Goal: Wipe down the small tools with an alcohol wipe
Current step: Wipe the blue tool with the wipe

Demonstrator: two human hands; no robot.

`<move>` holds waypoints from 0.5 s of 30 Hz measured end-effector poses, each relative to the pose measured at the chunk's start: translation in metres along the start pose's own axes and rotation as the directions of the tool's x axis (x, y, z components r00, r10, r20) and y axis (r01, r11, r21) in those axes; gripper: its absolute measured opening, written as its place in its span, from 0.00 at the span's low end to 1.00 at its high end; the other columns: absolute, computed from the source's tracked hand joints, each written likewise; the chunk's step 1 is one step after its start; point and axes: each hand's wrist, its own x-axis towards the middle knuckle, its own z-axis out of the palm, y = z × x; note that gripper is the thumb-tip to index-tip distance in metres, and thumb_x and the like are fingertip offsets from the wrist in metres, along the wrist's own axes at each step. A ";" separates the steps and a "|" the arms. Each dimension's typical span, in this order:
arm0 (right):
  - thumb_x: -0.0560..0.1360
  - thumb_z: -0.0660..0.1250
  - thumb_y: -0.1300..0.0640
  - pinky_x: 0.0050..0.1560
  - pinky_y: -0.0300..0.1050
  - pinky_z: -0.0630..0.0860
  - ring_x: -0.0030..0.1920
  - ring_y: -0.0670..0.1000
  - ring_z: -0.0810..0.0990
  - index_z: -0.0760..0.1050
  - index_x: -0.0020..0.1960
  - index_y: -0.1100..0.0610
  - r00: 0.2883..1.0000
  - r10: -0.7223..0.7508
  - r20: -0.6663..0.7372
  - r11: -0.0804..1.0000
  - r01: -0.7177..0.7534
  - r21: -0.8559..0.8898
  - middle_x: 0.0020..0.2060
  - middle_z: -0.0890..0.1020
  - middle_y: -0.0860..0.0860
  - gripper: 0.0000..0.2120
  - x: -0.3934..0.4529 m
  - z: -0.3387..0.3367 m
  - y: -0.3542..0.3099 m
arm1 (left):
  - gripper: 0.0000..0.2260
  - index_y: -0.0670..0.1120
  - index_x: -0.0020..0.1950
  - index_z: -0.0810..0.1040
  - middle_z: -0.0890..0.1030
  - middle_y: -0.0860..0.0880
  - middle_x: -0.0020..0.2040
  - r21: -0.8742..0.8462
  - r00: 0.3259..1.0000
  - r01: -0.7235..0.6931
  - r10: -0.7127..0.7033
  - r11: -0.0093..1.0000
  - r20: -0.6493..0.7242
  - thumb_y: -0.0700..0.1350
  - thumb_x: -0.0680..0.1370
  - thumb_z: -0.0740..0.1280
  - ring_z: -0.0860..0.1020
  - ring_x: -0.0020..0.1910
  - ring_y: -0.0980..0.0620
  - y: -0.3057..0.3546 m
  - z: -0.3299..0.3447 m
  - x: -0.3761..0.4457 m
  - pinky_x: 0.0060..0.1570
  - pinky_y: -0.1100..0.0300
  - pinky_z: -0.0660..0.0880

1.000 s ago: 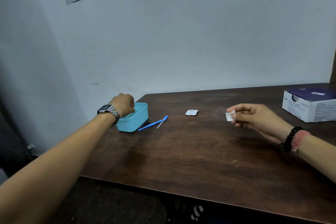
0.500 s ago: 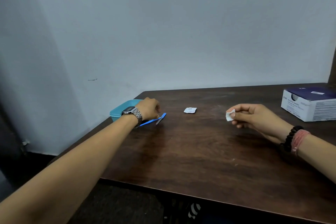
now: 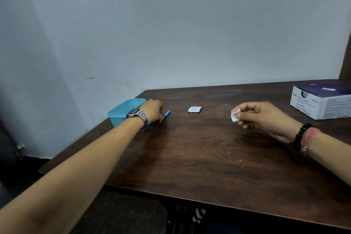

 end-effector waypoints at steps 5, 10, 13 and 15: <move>0.75 0.68 0.65 0.36 0.36 0.78 0.36 0.46 0.79 0.82 0.48 0.60 1.000 0.004 -0.003 1.000 -0.004 -0.003 0.37 0.83 0.55 0.05 0.000 0.000 -0.001 | 0.05 0.46 0.50 0.81 0.83 0.43 0.53 -0.002 1.000 0.014 -0.014 1.000 -0.015 0.41 0.76 0.67 0.79 0.54 0.44 0.004 0.001 0.001 0.48 0.54 0.75; 0.75 0.68 0.66 0.36 0.35 0.78 0.35 0.46 0.79 0.81 0.48 0.60 1.000 0.010 -0.006 1.000 -0.010 0.001 0.36 0.83 0.55 0.05 -0.001 0.001 -0.001 | 0.10 0.43 0.54 0.82 0.82 0.41 0.53 -0.037 0.998 0.037 -0.039 0.999 -0.058 0.41 0.76 0.63 0.78 0.55 0.42 0.007 -0.004 -0.002 0.51 0.53 0.75; 0.75 0.69 0.65 0.35 0.36 0.78 0.35 0.46 0.79 0.82 0.47 0.59 1.000 0.019 0.002 1.000 -0.019 0.009 0.36 0.83 0.54 0.05 0.000 0.001 -0.002 | 0.11 0.42 0.53 0.83 0.83 0.42 0.52 -0.152 0.994 0.027 -0.043 0.988 -0.105 0.42 0.76 0.63 0.79 0.54 0.44 0.009 -0.012 -0.004 0.52 0.55 0.76; 0.75 0.69 0.65 0.35 0.36 0.78 0.35 0.46 0.79 0.82 0.46 0.59 1.000 0.023 0.002 1.000 -0.023 0.015 0.36 0.83 0.54 0.04 0.000 0.001 -0.001 | 0.10 0.42 0.52 0.83 0.83 0.46 0.50 -0.271 0.990 -0.018 -0.021 0.962 -0.140 0.41 0.76 0.63 0.79 0.51 0.48 0.016 -0.022 -0.005 0.49 0.61 0.73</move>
